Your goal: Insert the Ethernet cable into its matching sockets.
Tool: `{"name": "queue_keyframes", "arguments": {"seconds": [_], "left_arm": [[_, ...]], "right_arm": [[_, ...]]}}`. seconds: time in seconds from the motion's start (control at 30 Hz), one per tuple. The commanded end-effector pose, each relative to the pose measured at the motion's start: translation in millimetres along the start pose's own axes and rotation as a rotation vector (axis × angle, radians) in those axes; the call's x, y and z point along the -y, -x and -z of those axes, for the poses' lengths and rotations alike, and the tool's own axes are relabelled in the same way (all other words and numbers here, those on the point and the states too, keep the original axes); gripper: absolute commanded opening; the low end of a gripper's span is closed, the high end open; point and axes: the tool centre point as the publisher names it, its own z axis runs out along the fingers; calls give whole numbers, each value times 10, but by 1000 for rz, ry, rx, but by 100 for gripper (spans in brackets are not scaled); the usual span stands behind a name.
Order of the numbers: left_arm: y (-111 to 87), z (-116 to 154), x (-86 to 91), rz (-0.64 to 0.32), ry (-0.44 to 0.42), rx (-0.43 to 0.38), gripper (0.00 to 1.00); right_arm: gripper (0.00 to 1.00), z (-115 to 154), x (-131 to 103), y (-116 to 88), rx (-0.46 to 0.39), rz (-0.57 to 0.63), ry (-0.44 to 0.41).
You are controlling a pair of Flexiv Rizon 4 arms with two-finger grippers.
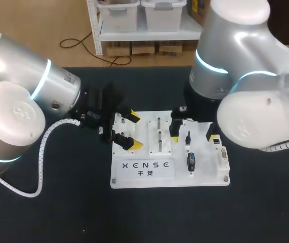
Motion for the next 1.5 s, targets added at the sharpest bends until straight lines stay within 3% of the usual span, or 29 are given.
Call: {"name": "queue_keyframes", "arguments": {"seconds": [0.03,0.1,0.17,0.23,0.4,0.53,0.7,0.97,1.5], "left_arm": [[2,-13,-2,1,2,-3,100],[2,-13,-2,1,2,-3,100],[2,-13,-2,1,2,-3,100],[2,-13,-2,1,2,-3,100],[2,-13,-2,1,2,-3,100],[2,-13,-2,1,2,-3,100],[2,-13,-2,1,2,-3,100],[2,-13,-2,1,2,-3,100],[2,-13,-2,1,2,-3,100]], "right_arm": [[100,-49,-32,47,-17,5,-17],[100,-58,-26,47,-18,12,-24],[89,-69,-18,46,-22,15,-31],[51,-80,-8,47,-24,17,-39],[36,-98,-17,60,-27,31,-48],[31,-104,-21,66,-26,37,-51],[0,-107,-23,66,-26,40,-50],[0,-43,7,40,-14,34,-48],[0,437,242,128,40,15,-51]]}}
